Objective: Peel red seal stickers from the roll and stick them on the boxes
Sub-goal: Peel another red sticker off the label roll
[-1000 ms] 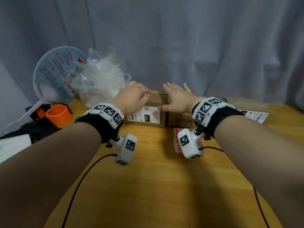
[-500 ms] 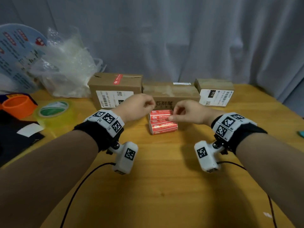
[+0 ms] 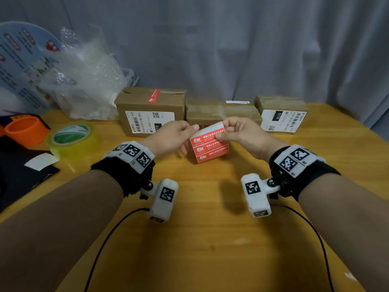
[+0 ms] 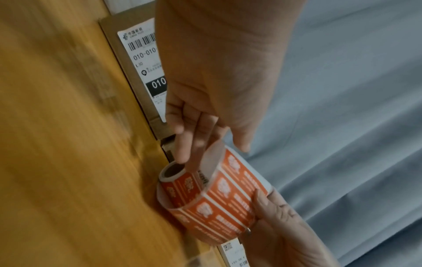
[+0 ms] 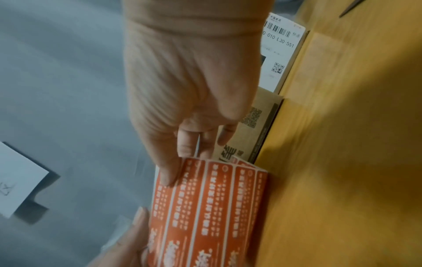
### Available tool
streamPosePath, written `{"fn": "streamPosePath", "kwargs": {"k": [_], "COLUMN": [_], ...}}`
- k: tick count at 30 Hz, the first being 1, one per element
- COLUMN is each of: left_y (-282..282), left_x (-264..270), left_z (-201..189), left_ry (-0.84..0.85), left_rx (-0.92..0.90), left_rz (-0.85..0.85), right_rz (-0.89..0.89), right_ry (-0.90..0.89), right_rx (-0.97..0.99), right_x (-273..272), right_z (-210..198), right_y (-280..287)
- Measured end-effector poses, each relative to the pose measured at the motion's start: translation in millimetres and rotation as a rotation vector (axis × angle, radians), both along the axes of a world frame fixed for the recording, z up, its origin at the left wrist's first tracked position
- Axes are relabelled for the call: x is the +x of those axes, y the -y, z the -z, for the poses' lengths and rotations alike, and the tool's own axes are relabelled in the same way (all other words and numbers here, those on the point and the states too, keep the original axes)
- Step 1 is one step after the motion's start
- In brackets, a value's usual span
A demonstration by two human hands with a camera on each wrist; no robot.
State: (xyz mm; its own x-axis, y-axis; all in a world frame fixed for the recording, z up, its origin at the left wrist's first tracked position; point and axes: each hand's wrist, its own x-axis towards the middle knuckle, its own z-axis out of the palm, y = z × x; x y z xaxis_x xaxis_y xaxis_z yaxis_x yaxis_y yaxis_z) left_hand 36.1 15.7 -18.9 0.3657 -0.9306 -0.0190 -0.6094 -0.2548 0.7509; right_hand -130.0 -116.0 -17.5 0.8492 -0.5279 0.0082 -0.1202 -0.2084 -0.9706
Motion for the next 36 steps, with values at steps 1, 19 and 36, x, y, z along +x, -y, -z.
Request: {"fn": "streamPosePath", "kwargs": {"k": [1, 19, 36], "left_y": [-1.1, 7.8, 17.6], "left_x": [1.2, 0.2, 0.9], "left_z": [-0.4, -9.4, -9.9], "left_ry": [-0.055, -0.461, -0.419], "left_rx": [-0.015, -0.416, -0.477], "left_rz": [0.014, -0.010, -0.039], "right_rz": [-0.012, 0.347, 0.259], "right_ry": [0.038, 0.282, -0.016], "right_rx": [0.032, 0.059, -0.924], "right_x": [1.9, 23.7, 33.7], "right_z": [-1.3, -6.2, -19.1], "right_y": [0.1, -11.5, -14.3]}}
